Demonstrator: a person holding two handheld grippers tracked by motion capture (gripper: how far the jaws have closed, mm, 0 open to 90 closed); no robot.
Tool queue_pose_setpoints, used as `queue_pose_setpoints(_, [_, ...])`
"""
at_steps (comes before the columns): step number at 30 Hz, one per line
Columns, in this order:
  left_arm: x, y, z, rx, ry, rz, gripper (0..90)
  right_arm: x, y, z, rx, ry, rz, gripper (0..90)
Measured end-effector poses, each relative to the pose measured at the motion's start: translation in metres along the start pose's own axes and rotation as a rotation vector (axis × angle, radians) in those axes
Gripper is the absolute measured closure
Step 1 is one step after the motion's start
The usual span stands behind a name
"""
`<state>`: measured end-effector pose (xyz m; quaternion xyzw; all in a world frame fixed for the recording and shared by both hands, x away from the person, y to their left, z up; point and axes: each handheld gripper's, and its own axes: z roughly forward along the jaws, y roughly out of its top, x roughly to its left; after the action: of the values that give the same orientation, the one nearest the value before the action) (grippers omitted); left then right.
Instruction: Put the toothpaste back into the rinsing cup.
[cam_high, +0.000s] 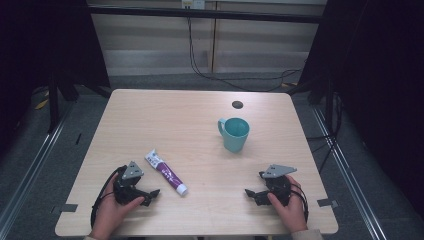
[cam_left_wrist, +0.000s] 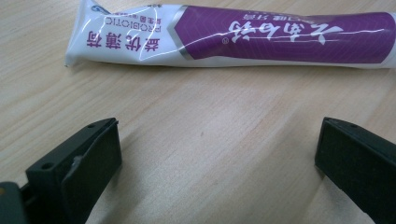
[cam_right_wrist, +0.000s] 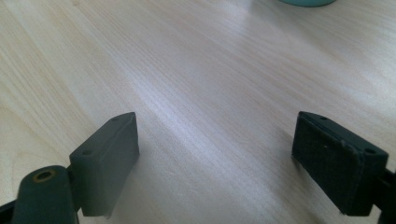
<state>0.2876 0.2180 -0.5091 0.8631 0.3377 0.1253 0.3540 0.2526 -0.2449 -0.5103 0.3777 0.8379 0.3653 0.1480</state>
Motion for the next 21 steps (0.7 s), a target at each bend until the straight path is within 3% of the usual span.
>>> queue_pose_setpoints(15, [0.000, 0.002, 0.001, 0.007, 0.000, -0.005, 0.1, 0.000, 0.000, 0.000, -0.001, 0.001, 0.002, 14.0])
queue_pose_setpoints(18, [-0.001, 0.009, 0.000, 0.073, -0.006, 0.010, 0.7, 0.000, 0.000, 0.000, 0.000, 0.001, 0.002, 13.9])
queue_pose_setpoints(21, [-0.002, 0.017, -0.003, 0.110, -0.041, 0.042, 11.7, 0.000, 0.000, 0.000, 0.000, 0.001, 0.003, 14.0])
